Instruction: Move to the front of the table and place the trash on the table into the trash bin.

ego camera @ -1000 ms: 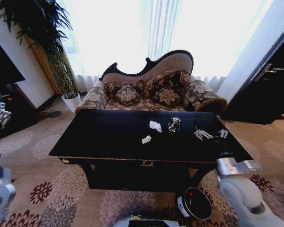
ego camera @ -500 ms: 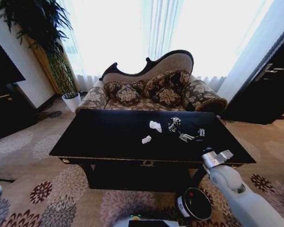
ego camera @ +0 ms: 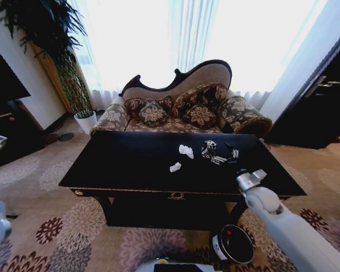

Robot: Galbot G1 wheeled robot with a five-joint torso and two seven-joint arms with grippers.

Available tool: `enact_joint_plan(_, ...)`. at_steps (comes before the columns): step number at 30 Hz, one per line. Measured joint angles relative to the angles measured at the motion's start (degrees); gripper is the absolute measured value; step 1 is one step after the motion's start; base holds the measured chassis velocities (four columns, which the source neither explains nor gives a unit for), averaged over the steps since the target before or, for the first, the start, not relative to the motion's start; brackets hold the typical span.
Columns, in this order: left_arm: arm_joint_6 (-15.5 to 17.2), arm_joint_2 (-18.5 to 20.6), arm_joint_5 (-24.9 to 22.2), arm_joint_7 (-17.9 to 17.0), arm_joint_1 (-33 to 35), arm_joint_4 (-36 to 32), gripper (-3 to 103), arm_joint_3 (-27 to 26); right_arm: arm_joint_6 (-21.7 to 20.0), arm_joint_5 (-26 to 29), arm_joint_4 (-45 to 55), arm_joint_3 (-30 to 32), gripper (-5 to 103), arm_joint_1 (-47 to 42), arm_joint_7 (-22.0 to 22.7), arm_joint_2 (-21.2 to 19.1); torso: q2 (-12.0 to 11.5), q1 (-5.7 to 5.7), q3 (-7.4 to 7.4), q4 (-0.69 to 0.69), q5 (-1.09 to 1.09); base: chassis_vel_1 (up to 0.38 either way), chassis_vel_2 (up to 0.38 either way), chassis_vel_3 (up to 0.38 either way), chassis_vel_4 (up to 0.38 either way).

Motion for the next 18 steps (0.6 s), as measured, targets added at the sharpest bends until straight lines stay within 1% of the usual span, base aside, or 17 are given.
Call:
enact_joint_plan(8, -0.2, 0.4, 0.4, 0.2, -0.4, 1.8, 100, 0.6, 0.0, -2.1, -2.7, -4.0, 100, 3.9, -0.1, 0.2, 0.0, 0.00, 0.00, -0.01, 0.01, 0.000, 0.000, 0.000, 0.000)
enact_joint_plan(18, -0.3, 1.0, 0.7, 0.3, -0.8, 2.6, 100, 1.3, 0.2, -3.5, -5.7, -5.1, 100, 5.6, -0.1, 0.8, 0.0, 0.00, 0.00, -0.01, 0.01, 0.000, 0.000, 0.000, 0.000)
